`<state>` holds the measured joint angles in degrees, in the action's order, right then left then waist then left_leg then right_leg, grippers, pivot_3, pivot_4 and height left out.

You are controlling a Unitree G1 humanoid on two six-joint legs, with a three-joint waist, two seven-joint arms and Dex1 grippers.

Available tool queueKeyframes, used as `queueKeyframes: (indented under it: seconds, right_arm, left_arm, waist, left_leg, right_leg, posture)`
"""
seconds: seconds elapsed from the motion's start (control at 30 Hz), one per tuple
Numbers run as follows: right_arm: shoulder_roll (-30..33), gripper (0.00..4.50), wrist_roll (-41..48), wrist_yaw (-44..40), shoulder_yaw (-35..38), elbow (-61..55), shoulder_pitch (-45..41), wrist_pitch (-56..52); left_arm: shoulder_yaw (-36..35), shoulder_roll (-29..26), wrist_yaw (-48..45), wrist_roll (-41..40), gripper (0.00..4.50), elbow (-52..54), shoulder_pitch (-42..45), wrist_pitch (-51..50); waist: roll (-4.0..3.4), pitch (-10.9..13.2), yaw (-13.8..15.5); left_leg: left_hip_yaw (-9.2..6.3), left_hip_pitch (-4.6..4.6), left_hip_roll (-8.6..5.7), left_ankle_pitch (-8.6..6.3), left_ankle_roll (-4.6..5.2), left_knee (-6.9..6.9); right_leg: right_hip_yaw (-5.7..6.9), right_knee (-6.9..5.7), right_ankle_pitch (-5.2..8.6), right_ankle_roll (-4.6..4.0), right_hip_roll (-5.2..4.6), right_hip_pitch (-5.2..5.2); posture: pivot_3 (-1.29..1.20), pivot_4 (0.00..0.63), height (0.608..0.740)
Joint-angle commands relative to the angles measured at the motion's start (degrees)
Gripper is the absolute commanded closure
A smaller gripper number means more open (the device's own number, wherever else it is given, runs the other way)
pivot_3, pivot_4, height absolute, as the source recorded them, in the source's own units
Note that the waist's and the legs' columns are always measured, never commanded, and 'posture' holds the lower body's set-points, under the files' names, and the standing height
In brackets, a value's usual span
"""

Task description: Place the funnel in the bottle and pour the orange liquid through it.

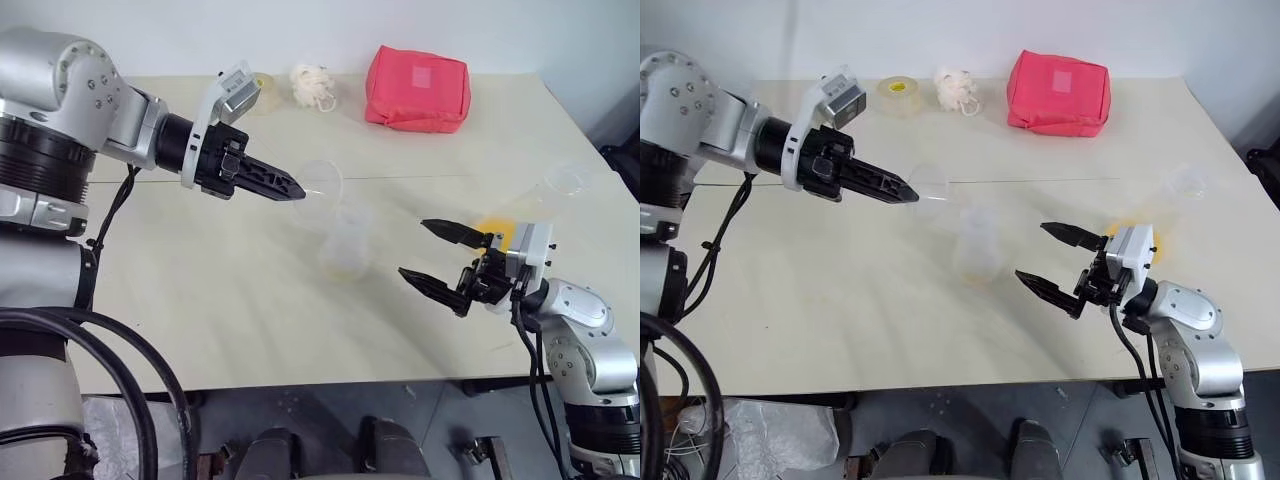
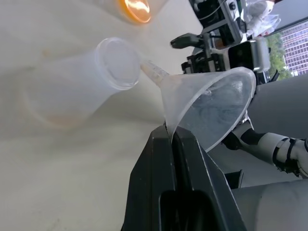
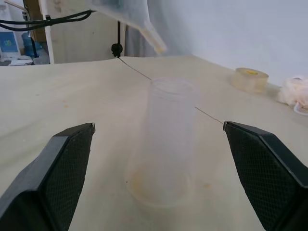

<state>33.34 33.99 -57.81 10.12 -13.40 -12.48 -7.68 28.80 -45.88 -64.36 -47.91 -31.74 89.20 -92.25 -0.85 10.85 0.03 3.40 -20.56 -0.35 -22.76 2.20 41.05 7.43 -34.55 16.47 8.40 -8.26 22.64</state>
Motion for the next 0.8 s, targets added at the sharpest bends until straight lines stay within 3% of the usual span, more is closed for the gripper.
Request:
queueKeyframes:
  seconds: [0.03, 0.57, 0.8]
  right_arm:
    - [0.10, 0.00, 0.35, 0.86, 2.26, -2.06, 0.33, 1.86]
    - [-0.78, 0.00, -0.51, 5.01, 1.89, -5.82, 4.97, 3.53]
    - [-0.95, 0.00, -0.68, 6.46, 1.76, -7.38, 6.69, 3.76]
  left_arm:
    - [2.20, 0.93, -5.63, 3.78, 4.46, -2.03, 3.87, 2.22]
    - [15.25, 6.97, -26.78, 19.98, 4.46, -14.00, 9.34, 12.59]
    - [16.22, 10.61, -28.14, 23.89, 4.46, -19.17, 10.34, 16.58]
  waist:
    - [0.01, 0.02, -0.02]
    - [0.04, 0.06, 0.04]
    - [0.05, 0.07, 0.11]
  left_leg:
    - [0.05, -0.01, 0.00, 0.00, 0.00, 0.00]
    - [0.33, -0.18, 0.02, 0.00, 0.01, 0.06]
    - [0.29, -0.40, 0.03, 0.01, 0.02, 0.18]
  right_leg:
    - [-0.02, 0.00, 0.00, 0.00, 0.00, 0.02]
    - [0.03, 0.01, 0.00, 0.00, 0.01, 0.13]
    - [0.10, 0.01, 0.00, 0.00, 0.01, 0.23]
  posture:
    - [0.00, 0.150, 0.740]
    - [0.00, 0.150, 0.740]
    - [0.00, 0.150, 0.740]
